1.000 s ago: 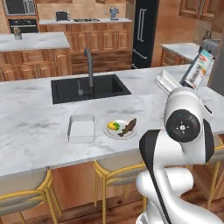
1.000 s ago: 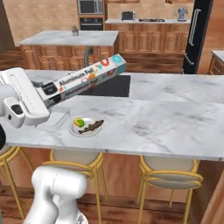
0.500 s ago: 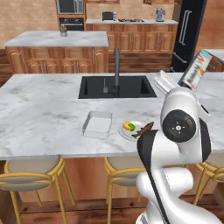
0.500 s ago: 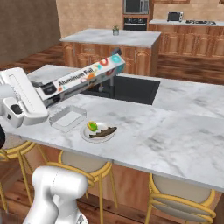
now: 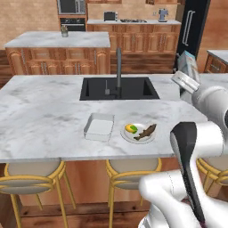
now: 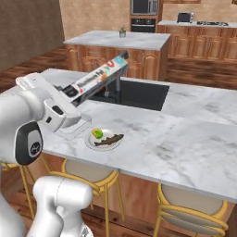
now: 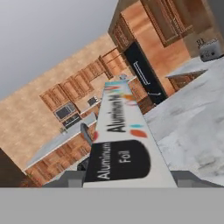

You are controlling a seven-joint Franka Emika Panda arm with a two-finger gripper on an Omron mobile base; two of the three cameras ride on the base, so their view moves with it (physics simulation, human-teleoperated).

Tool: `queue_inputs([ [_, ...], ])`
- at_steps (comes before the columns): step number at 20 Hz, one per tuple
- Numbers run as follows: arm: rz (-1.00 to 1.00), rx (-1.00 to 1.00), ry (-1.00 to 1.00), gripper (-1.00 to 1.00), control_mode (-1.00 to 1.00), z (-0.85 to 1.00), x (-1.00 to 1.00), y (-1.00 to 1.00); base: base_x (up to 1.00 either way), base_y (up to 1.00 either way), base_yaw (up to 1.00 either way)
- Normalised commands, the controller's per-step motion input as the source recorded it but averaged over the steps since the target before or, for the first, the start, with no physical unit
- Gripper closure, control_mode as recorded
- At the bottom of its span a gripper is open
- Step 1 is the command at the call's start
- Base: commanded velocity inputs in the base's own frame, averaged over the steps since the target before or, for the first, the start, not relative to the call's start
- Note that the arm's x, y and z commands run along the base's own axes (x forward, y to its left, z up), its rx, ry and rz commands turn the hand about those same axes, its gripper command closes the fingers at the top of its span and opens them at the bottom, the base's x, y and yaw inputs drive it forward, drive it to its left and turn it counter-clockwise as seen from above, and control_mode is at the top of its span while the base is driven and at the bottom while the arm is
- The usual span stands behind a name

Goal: Retrieve the tupperware and aluminum foil from the cabinet and place them on the dining counter near the plate with fish and lemon to prepare for storing leftovers.

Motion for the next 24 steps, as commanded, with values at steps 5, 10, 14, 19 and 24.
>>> queue_inputs([
  [5, 0.39, -0.03, 0.12, 1.0, -1.0, -0.26, 0.13, -0.56, 0.0, 0.0, 0.0],
  [10, 0.34, -0.14, 0.23, 1.0, -1.0, -0.5, 0.17, -0.46, 0.0, 0.0, 0.0],
  [14, 0.23, -0.12, 0.19, 1.0, -1.0, -0.5, 0.41, -0.27, 0.0, 0.0, 0.0],
  [19, 0.08, -0.05, 0.06, 1.0, -1.0, -0.56, 0.57, -0.44, 0.0, 0.0, 0.0],
  [24, 0.0, -0.02, 0.0, 1.0, -1.0, -0.66, 0.56, -0.44, 0.0, 0.0, 0.0],
])
